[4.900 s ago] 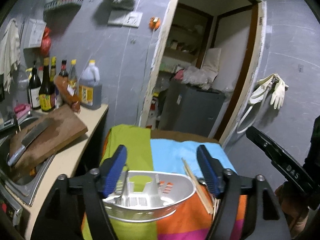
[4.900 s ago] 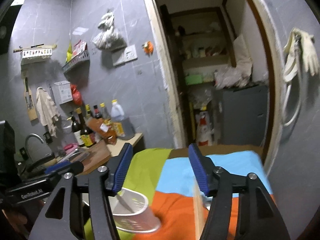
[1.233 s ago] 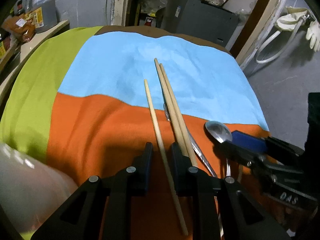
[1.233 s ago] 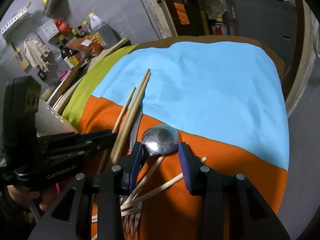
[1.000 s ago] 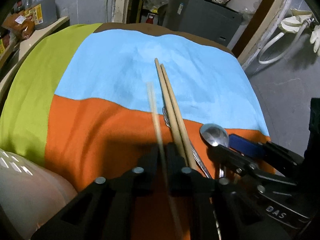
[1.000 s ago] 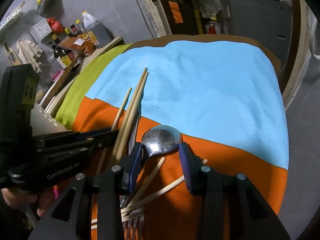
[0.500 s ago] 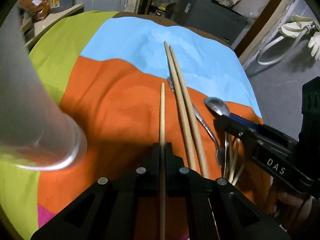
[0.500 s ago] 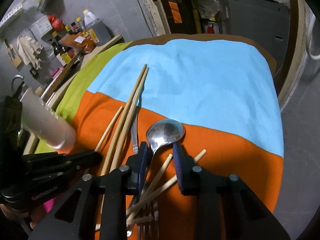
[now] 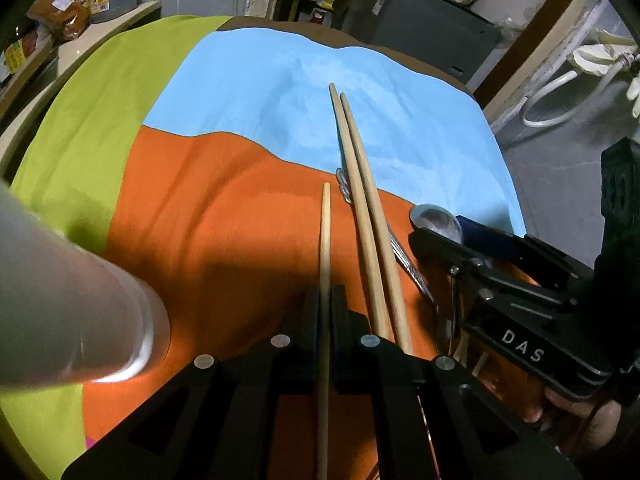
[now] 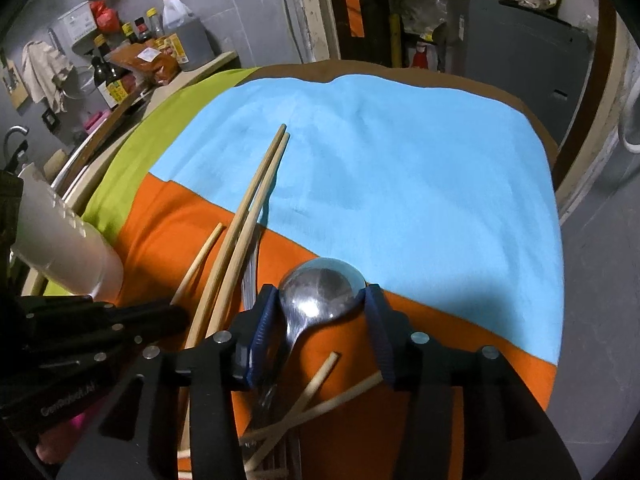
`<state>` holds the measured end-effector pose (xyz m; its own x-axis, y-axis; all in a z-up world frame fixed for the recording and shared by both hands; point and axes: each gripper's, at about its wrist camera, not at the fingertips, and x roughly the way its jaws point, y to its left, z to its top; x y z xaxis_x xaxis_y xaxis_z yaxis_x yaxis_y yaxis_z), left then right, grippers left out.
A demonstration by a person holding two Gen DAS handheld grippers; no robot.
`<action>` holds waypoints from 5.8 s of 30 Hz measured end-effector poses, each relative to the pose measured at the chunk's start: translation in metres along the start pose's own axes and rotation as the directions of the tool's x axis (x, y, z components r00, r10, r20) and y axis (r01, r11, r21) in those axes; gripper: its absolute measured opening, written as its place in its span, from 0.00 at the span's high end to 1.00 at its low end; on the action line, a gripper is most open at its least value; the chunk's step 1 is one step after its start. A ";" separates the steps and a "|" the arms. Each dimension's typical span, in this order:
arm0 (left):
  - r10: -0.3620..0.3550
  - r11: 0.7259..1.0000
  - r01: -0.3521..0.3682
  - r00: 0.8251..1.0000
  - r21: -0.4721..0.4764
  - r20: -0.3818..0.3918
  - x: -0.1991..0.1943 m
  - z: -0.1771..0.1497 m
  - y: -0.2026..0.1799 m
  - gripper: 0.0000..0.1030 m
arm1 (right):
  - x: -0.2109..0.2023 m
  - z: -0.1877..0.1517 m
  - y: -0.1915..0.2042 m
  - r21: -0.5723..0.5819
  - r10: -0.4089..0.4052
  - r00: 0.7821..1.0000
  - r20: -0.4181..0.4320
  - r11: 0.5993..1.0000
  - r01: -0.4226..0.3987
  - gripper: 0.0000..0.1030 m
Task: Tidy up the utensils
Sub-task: 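Lift the chopstick with the left tool while the right tool lifts the spoon, then carry the chopstick and spoon over the white caddy with both tools, then open the left tool to drop the chopstick while the right tool drops the spoon, then move both tools back over the remaining chopsticks and fork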
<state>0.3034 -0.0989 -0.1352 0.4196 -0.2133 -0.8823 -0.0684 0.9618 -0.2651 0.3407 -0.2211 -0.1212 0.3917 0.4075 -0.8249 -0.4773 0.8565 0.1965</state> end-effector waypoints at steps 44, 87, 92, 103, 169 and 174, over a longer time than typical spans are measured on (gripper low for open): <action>-0.098 0.989 0.039 0.895 0.143 0.435 -0.127 -0.044 -0.012 0.97 | -0.132 -0.052 0.098 0.000 -0.309 0.757 0.576 0.926 0.378 0.60; -0.020 0.990 0.113 0.721 -0.088 0.693 -0.256 0.029 0.193 0.97 | -0.145 0.044 0.244 -0.050 -0.194 0.623 0.757 0.935 0.352 0.60; -0.027 0.986 0.132 0.721 -0.100 0.693 -0.248 0.035 0.199 0.97 | -0.130 0.048 0.240 -0.031 -0.217 0.644 0.734 0.936 0.352 0.60; -0.023 0.996 0.075 0.711 -0.044 0.703 -0.219 0.026 0.188 0.97 | -0.102 0.043 0.240 -0.059 -0.225 0.685 0.693 0.929 0.365 0.60; -0.093 0.993 0.015 0.725 0.120 0.682 -0.253 -0.024 0.103 0.08 | -0.191 -0.013 0.162 0.204 -0.317 0.679 0.662 0.948 0.244 0.00; -0.114 0.988 0.009 0.722 0.155 0.683 -0.249 -0.025 0.080 0.07 | -0.209 -0.025 0.145 0.232 -0.352 0.645 0.679 0.935 0.267 0.00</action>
<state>0.1706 0.0267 0.0532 0.9286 -0.1465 -0.3409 0.0767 0.9747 -0.2099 0.1699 -0.1905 0.0666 0.9544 0.1761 -0.2412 -0.1595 0.9834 0.0869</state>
